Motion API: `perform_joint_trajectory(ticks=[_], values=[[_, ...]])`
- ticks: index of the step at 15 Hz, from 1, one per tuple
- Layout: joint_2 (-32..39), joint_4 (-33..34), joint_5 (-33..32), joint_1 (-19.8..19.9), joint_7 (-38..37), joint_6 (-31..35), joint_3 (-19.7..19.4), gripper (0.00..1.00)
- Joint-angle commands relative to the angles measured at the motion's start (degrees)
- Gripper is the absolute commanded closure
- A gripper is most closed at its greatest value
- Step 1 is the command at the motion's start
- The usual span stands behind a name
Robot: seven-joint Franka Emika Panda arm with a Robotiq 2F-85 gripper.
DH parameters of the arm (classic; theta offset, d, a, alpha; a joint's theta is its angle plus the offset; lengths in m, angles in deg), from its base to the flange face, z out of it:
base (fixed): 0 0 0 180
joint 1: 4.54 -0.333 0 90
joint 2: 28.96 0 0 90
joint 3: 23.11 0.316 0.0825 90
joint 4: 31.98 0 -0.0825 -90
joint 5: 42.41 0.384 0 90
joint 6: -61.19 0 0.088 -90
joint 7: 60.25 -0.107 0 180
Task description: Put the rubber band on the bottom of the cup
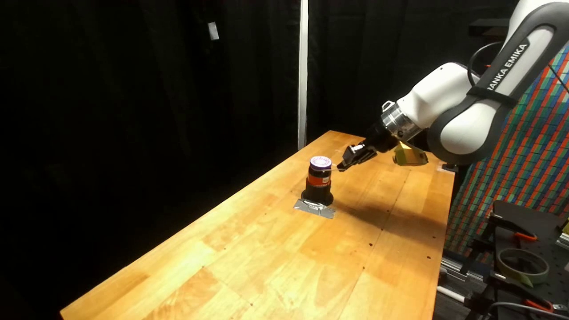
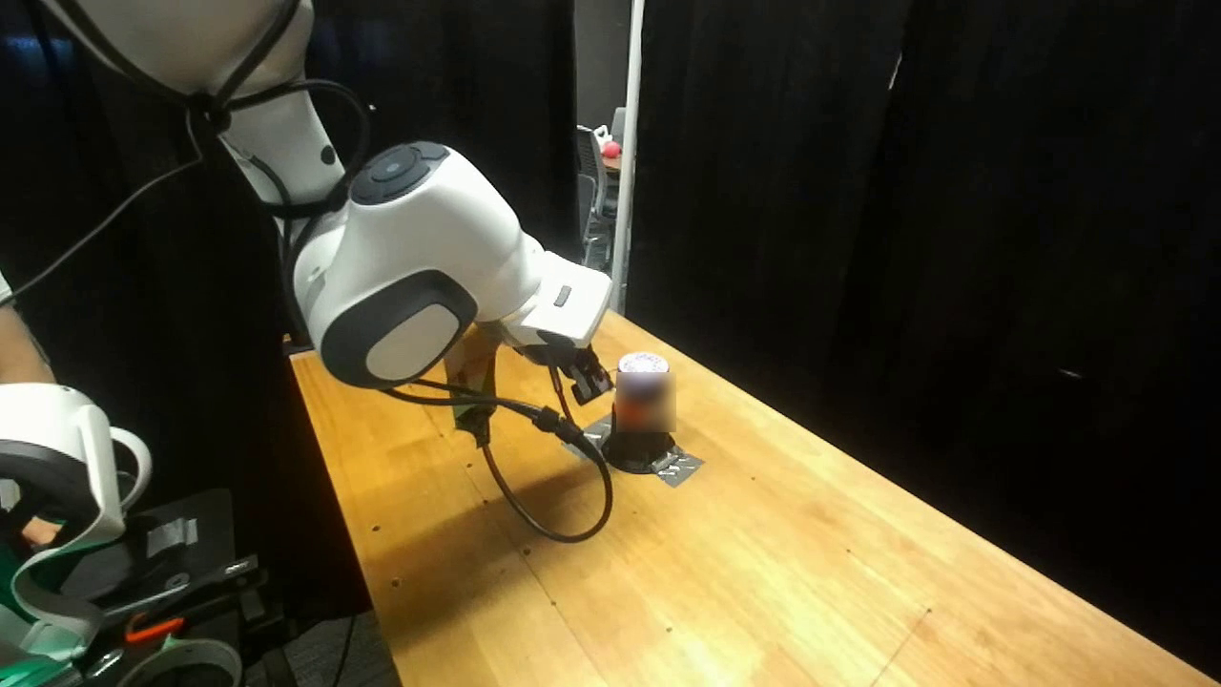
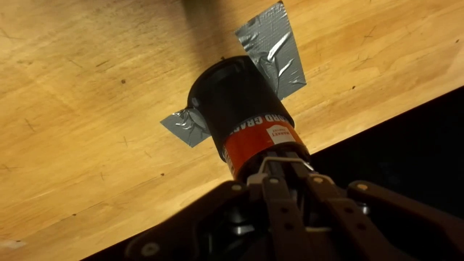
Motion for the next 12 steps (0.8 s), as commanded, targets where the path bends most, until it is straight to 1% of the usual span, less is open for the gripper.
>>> perform_joint_trajectory(ticks=[1,2,5,6,7,8,10,12], values=[[0.7,-3.1,-3.3,4.3,-2.6,8.2,2.6,0.89],[1.1,-3.5,-3.8,4.9,-3.0,10.2,2.6,0.90],[2.8,-4.3,-5.7,6.6,-4.8,15.6,3.1,0.88],[3.3,-4.5,-6.6,7.1,-5.7,16.8,3.3,0.89],[3.8,-4.6,-7.5,7.6,-6.4,18.0,3.4,0.87],[3.4,-4.7,-11.1,3.4,-10.6,19.1,-1.7,0.88],[4.1,-4.8,-14.4,3.1,-13.3,20.9,-3.1,0.89],[4.4,-4.9,-17.8,2.9,-15.9,22.3,-4.4,0.88]])
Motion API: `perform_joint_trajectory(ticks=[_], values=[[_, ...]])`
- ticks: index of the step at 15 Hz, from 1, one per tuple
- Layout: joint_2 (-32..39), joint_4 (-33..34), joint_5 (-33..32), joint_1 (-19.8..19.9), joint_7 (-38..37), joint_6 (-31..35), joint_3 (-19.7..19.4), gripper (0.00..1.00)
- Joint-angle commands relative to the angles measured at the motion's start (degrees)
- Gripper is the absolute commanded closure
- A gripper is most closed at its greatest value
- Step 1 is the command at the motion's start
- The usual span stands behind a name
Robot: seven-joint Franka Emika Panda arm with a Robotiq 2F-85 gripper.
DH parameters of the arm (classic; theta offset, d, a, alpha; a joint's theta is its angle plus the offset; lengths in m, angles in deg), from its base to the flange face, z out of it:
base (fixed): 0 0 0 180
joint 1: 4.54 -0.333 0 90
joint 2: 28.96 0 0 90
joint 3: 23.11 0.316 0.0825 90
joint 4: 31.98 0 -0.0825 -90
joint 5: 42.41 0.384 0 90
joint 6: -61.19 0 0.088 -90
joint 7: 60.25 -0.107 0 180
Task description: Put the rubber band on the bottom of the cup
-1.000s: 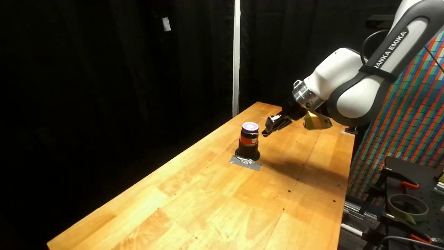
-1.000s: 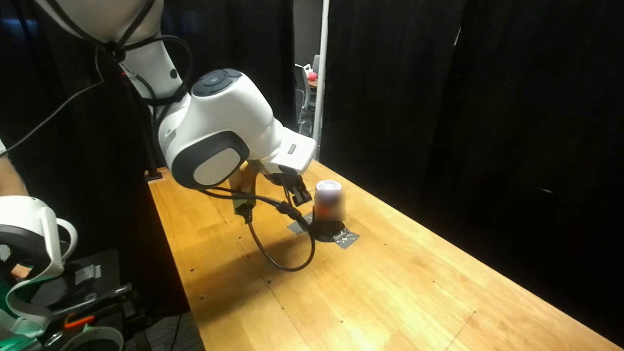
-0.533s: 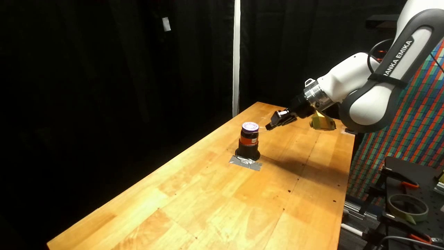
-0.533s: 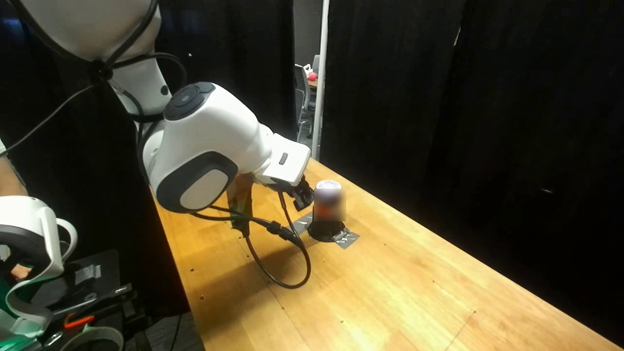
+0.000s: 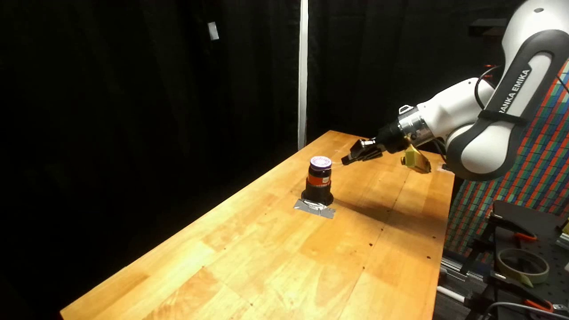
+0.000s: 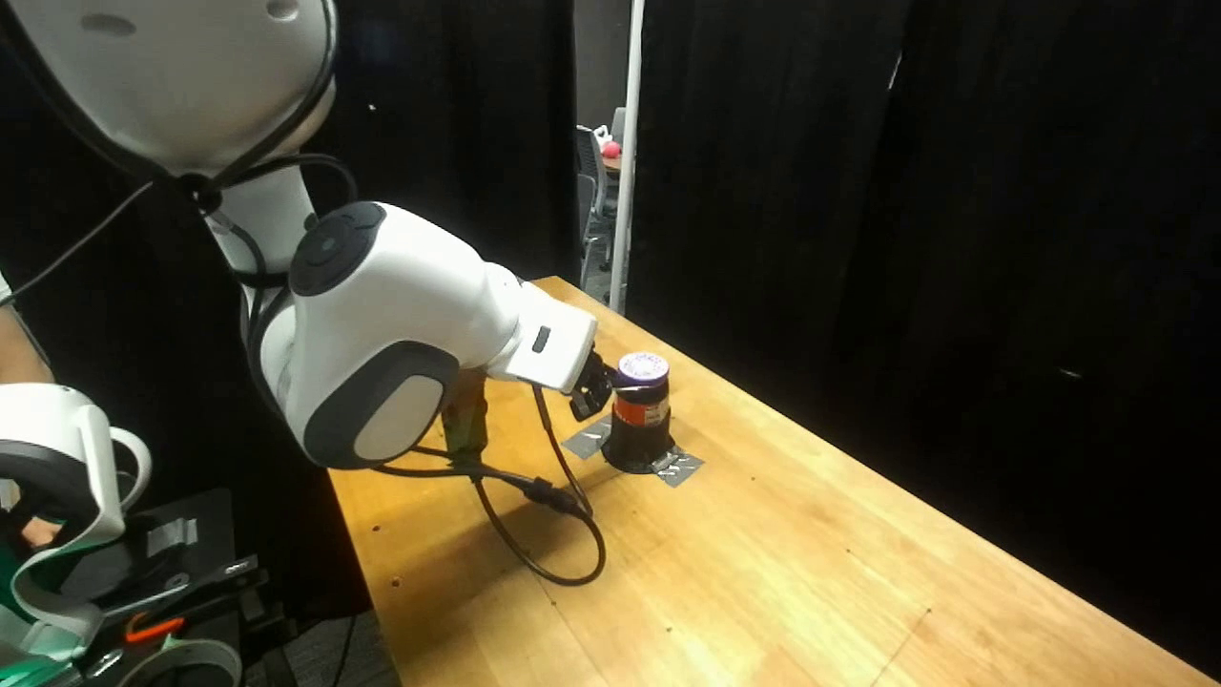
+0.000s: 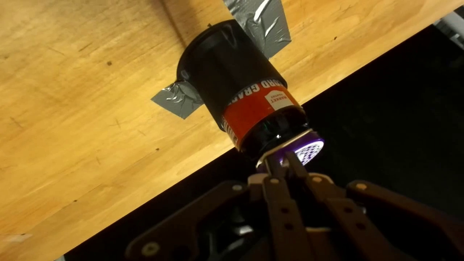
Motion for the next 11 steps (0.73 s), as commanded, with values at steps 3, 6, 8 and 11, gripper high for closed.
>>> perform_joint_trajectory(ticks=[3,6,8,11], values=[[0.5,-1.2,-8.7,-1.2,-7.6,5.8,-3.9,0.88],[0.7,-1.2,-11.7,-1.4,-10.2,7.0,-5.2,0.71],[0.1,-0.9,-15.1,-0.7,-13.4,2.5,-5.4,0.50],[0.9,-0.6,-13.7,-2.6,-12.2,3.2,-6.8,0.52]])
